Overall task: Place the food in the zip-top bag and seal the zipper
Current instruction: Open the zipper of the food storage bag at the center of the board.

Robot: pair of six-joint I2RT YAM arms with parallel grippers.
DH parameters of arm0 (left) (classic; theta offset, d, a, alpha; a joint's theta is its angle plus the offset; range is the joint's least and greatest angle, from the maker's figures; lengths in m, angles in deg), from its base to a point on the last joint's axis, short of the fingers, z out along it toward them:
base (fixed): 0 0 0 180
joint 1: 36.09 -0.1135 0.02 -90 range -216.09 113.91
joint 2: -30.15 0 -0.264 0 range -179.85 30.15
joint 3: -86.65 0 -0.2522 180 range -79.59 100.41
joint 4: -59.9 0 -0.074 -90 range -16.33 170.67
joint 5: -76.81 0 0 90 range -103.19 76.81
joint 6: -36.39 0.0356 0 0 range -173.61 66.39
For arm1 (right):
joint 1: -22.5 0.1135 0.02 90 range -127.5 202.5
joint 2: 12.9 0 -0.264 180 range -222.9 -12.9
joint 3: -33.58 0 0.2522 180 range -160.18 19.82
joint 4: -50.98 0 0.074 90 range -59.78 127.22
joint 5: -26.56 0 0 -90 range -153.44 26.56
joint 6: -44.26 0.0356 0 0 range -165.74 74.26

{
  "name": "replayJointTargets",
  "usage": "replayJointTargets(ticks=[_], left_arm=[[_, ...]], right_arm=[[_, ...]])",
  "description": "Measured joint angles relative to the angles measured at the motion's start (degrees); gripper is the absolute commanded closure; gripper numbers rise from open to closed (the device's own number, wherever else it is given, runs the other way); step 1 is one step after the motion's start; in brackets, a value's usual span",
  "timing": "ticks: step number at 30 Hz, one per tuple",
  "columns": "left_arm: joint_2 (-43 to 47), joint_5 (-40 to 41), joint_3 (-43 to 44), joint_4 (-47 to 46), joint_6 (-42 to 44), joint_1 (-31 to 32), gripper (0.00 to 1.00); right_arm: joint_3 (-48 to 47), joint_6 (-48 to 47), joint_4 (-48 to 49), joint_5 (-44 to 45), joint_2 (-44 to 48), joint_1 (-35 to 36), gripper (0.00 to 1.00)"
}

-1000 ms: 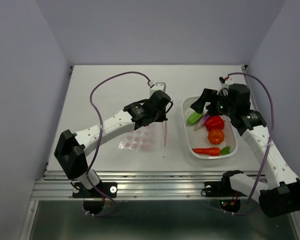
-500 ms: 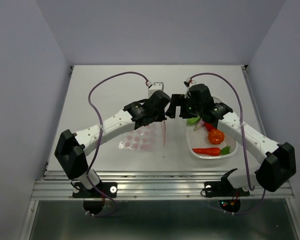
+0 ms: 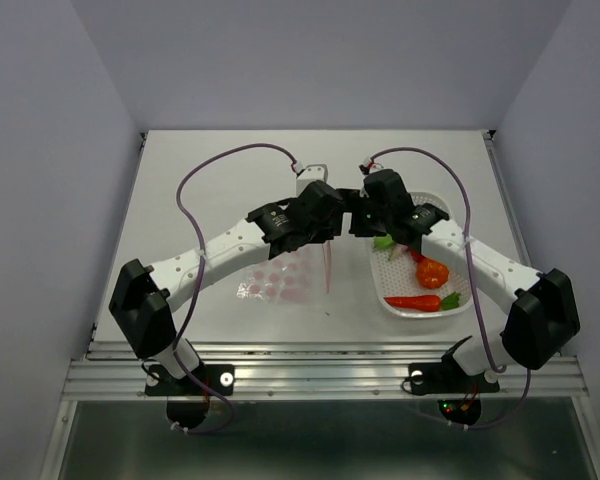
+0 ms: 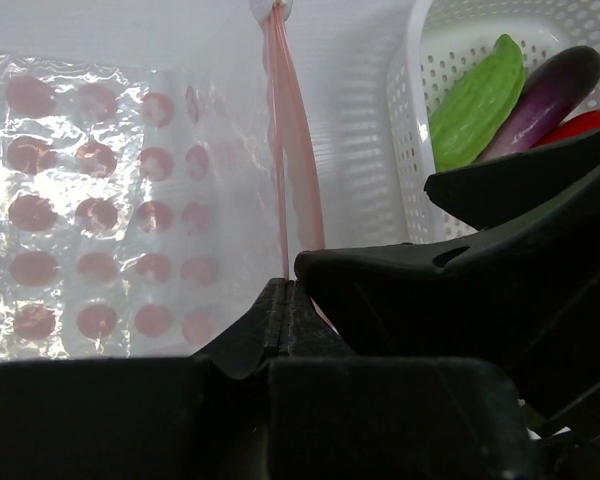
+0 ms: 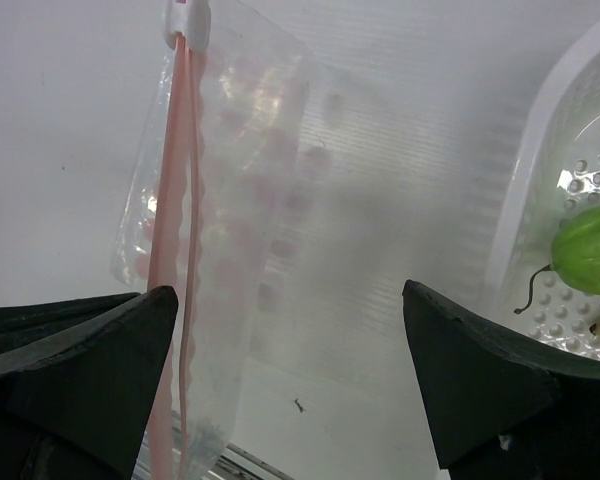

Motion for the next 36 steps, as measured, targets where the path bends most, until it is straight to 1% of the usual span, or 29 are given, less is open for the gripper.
replayJointTargets(ticks=[2,3,4,8,10,12,13,14,15,17,18,20,25,31,36], left_arm=[[0.0,-0.02,0.0,0.0,-0.13,0.0,1.0],[0.02,-0.04,0.0,0.0,-0.2,0.0,1.0],[0.07,-0.11,0.0,-0.02,-0.33,0.0,1.0],[1.05,-0.26,0.0,-0.04,-0.5,0.0,1.0],[1.73,-0.26,0.0,-0.11,-0.61,0.0,1.0],[2.51,-0.24,0.0,-0.22,-0.83,0.0,1.0],[2.71,-0.2,0.0,-0.24,-0.94,0.0,1.0],[2.86,-0.2,0.0,-0.28,-1.05,0.0,1.0],[2.93,-0.09,0.0,-0.31,-1.22,0.0,1.0],[2.93,0.07,-0.02,-0.28,-1.4,0.0,1.0],[2.93,0.31,-0.02,-0.15,-1.64,0.0,1.0],[2.99,1.2,-0.02,0.2,-1.88,0.0,1.0],[4.13,4.68,-0.72,3.15,-2.54,-0.94,1.0],[8.85,7.67,-5.16,6.49,-3.58,-4.96,1.0],[12.09,7.67,-6.29,6.47,-4.13,-6.75,1.0]], right_arm=[[0.0,0.26,0.17,0.33,-0.35,0.07,0.08],[0.0,0.48,0.37,0.55,-0.68,0.09,0.16],[0.0,0.61,0.5,0.74,-0.85,0.11,0.2],[0.0,1.7,1.07,1.14,-2.67,0.81,0.29],[0.0,1.97,1.27,1.2,-3.54,1.29,0.38],[0.0,2.14,1.46,1.18,-4.5,1.9,0.48],[0.0,2.34,1.73,1.18,-4.87,2.21,0.63],[0.0,2.38,1.95,1.18,-5.29,2.38,0.69],[0.0,2.91,2.12,1.18,-5.53,2.56,0.77],[0.0,2.93,2.49,1.25,-6.12,2.75,0.83],[0.0,3.1,2.58,1.46,-6.23,2.8,0.9],[0.0,3.02,2.51,2.36,-6.27,2.95,0.99],[-1.25,1.97,0.37,7.06,-6.16,2.95,0.99],[-3.82,-0.33,-4.0,13.29,-4.7,2.95,0.99],[-5.51,-2.08,-5.09,13.33,-3.96,3.67,0.99]])
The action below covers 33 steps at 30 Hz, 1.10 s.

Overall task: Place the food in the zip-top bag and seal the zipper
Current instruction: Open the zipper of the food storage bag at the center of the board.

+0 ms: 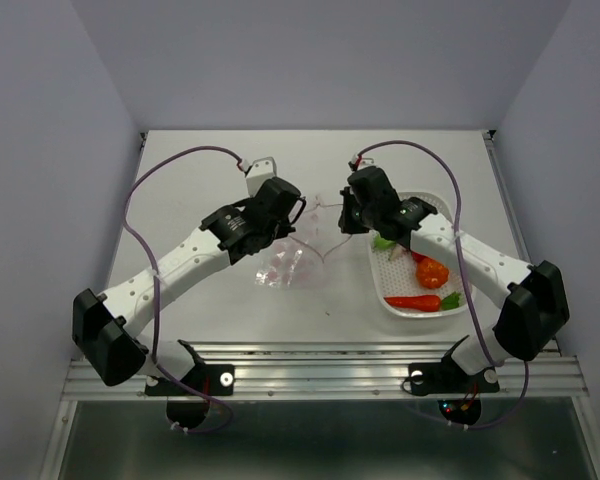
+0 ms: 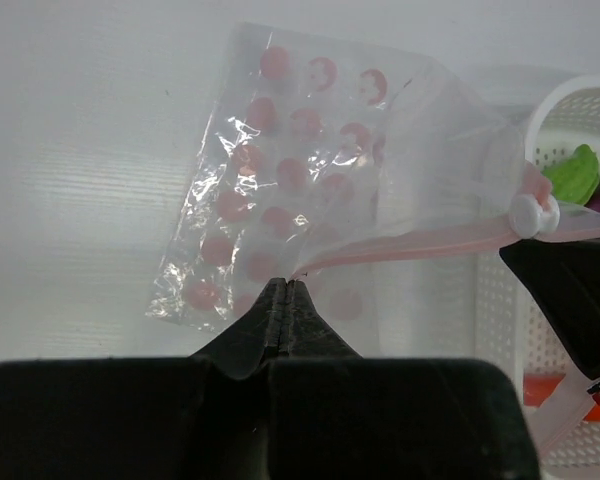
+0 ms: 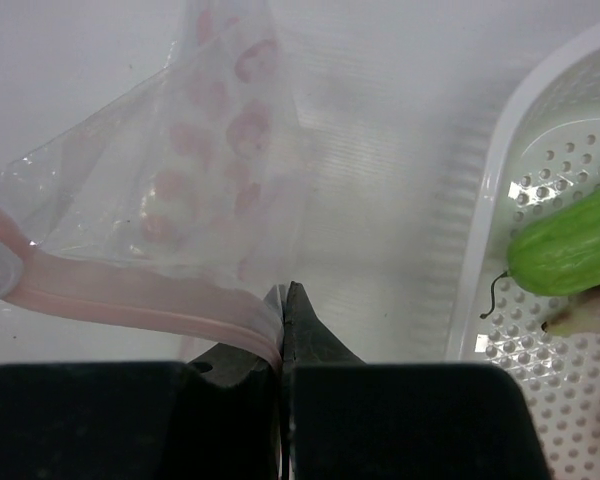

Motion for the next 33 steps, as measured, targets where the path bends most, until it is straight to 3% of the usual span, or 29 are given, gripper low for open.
replayJointTargets(ticks=[6,8,11,12,15,17,21,24,26,30,33], left_arm=[[0.39,-4.81,-0.28,-2.73,1.46,-0.39,1.0],[0.2,-7.61,-0.33,-4.61,2.32,-0.39,0.95],[-0.48,-10.23,-0.31,-6.69,3.13,-0.39,0.66],[-0.79,-10.91,-0.31,-7.08,3.48,-0.39,0.49],[-1.88,-12.46,-0.31,-7.72,3.89,-0.37,0.24],[-2.25,-13.11,-0.31,-8.0,4.17,-0.35,0.17],[-2.34,-15.06,-0.31,-9.31,4.04,-0.31,0.12],[-2.34,-16.04,-0.31,-10.21,3.8,-0.13,0.13],[-2.34,-16.09,-0.31,-10.69,3.74,-0.04,0.19],[-3.26,-15.37,-0.15,-10.67,3.28,0.0,0.6],[-6.4,-14.05,0.94,-9.4,2.91,-0.02,0.82]], right_arm=[[-2.36,-1.31,-0.35,-2.99,0.0,0.13,0.99],[-3.65,-1.55,-1.03,-3.23,-0.13,0.63,0.99],[-6.19,-1.88,-1.62,-2.99,-0.85,1.36,0.99],[-6.99,-1.88,-1.86,-2.58,-1.18,1.66,0.99],[-8.26,-1.79,-2.36,-1.62,-1.53,2.05,0.99],[-8.68,-1.66,-2.89,-1.14,-1.57,2.4,0.99],[-8.81,-1.22,-3.17,-0.52,-1.84,2.73,0.99],[-8.83,-1.03,-3.21,-0.48,-2.25,3.28,0.99],[-8.83,-1.03,-3.21,-0.63,-2.27,3.61,0.99],[-8.81,-1.11,-3.04,-1.79,-2.25,4.24,0.99],[-8.68,-1.25,-2.67,-2.89,-1.53,4.26,0.99]])
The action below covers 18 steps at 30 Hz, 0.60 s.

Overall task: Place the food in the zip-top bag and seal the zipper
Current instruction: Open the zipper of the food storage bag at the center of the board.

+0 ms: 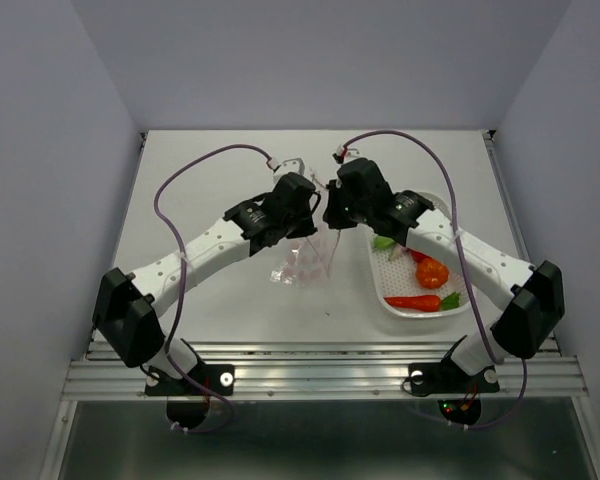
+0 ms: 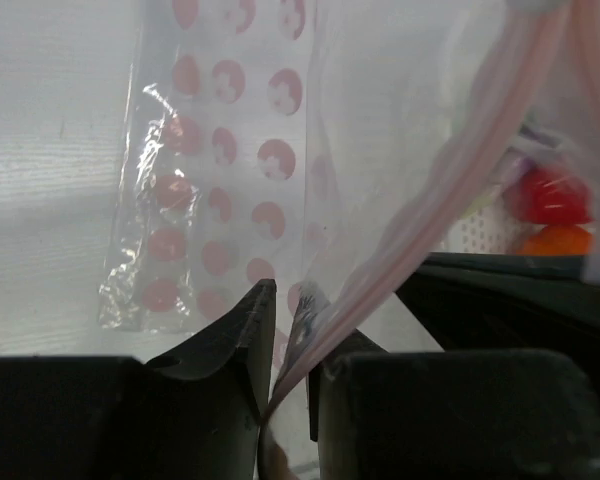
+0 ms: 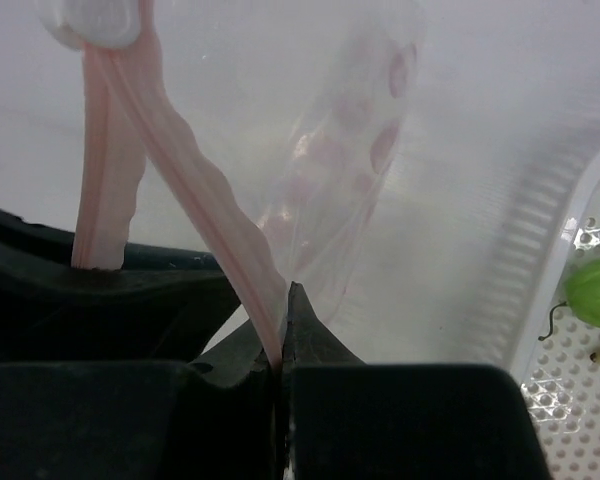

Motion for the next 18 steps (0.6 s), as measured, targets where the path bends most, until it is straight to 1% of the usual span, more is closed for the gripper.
replayJointTargets(ticks=[1,2,4,7,12,15,18], left_arm=[[-0.83,0.22,0.22,0.31,-0.07,0.02,0.87],[-1.57,0.42,0.44,0.85,-0.31,0.02,0.89],[-2.4,1.11,0.61,2.34,-0.35,0.02,0.9],[-2.36,3.02,1.62,5.29,-0.48,0.02,0.91],[-0.85,6.73,4.0,10.38,-0.59,-0.22,0.91],[0.96,6.97,5.38,10.73,-0.59,-1.07,0.91],[2.82,6.08,6.91,10.54,-0.24,-2.84,0.95]], right_arm=[[0.07,0.0,0.0,0.04,0.39,0.0,0.99],[0.09,-0.02,-0.04,0.26,0.87,0.0,0.99],[0.09,-0.24,-0.15,2.01,1.97,0.0,0.99],[-0.39,-1.03,-1.4,7.17,3.04,-0.02,0.99],[-3.61,-1.55,-5.62,15.45,1.51,-1.81,0.99],[-5.35,-1.77,-6.58,16.92,-0.13,-4.44,0.99],[-7.76,-2.49,-6.88,17.09,-1.57,-5.22,0.99]])
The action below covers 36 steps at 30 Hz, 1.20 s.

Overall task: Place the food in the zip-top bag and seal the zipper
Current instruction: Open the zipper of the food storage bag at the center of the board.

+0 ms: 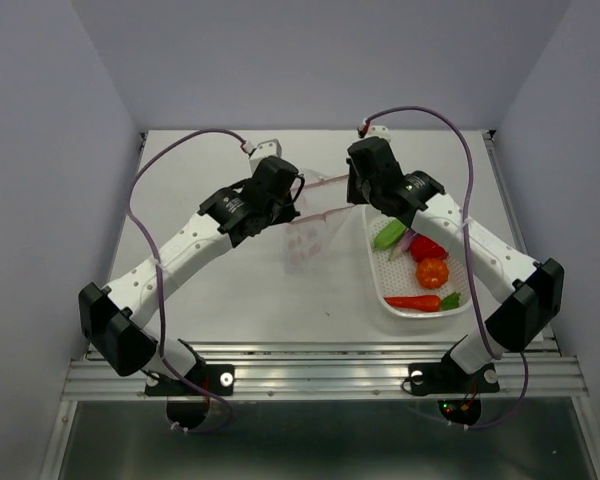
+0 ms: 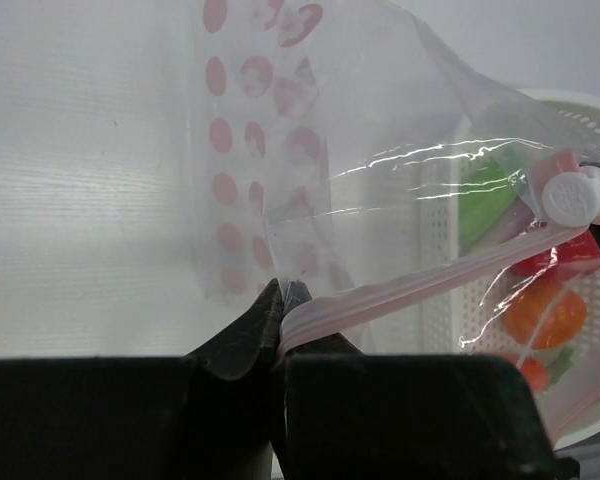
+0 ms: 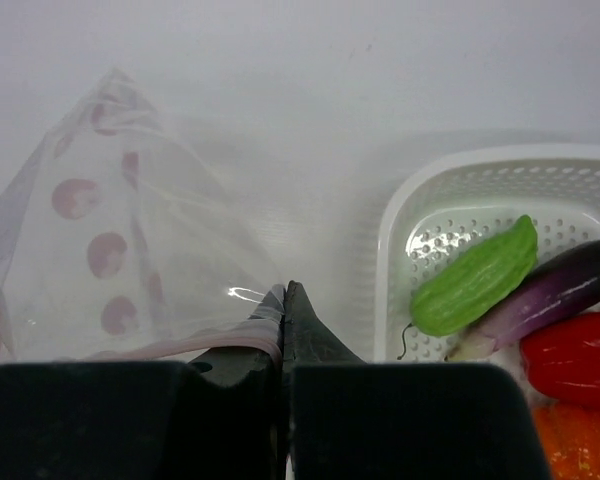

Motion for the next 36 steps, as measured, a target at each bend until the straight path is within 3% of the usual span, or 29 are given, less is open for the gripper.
replayJointTargets(ticks=[8,10,14,21,23,25,26,27,29,30,31,32,36], left_arm=[[-0.2,1.42,15.28,4.94,4.42,-3.04,0.94],[-0.24,1.86,17.73,5.14,5.51,-3.04,1.0],[-1.51,2.67,18.12,6.43,6.14,-3.15,1.0],[-5.81,1.53,10.86,5.44,6.56,-3.89,1.0],[-7.39,0.07,7.15,4.83,6.75,-4.17,1.0],[-9.07,-0.48,5.79,4.79,6.78,-4.39,1.0],[-10.43,-0.61,5.44,4.83,6.8,-4.55,1.0],[-11.34,-0.63,5.42,4.76,6.8,-4.63,1.0],[-13.46,-0.59,5.46,4.26,6.84,-4.57,1.0],[-14.19,-0.59,5.53,4.26,6.88,-4.46,1.0],[-14.82,-0.52,5.62,4.26,6.95,-4.37,1.0],[-15.45,-0.48,5.9,4.39,6.99,-4.22,1.0],[-18.05,-0.59,7.82,4.24,7.37,-3.45,1.0]], right_arm=[[-5.53,-3.93,6.19,-4.42,0.74,-0.2,0.99],[-6.34,-4.57,8.41,-4.5,1.4,-0.2,0.99],[-4.68,-4.66,9.92,-6.43,3.54,-0.44,0.99],[9.07,-0.74,13.18,-14.12,3.54,-2.82,0.95],[12.37,0.57,13.38,-16.15,2.21,-3.17,0.79],[13.73,1.33,13.31,-17.38,0.98,-3.54,0.69],[13.92,1.57,13.29,-17.73,0.61,-3.67,0.58],[13.97,1.6,13.35,-18.21,0.09,-4.04,0.55],[13.88,1.79,13.38,-19.26,-0.13,-4.48,0.37],[13.68,1.55,13.38,-19.91,-0.13,-4.68,0.19],[13.44,1.42,13.38,-20.35,-0.13,-4.74,0.19],[12.9,1.22,13.35,-21.09,-0.24,-4.83,0.01],[9.75,0.42,13.49,-24.2,-0.37,-5.01,0.0]])
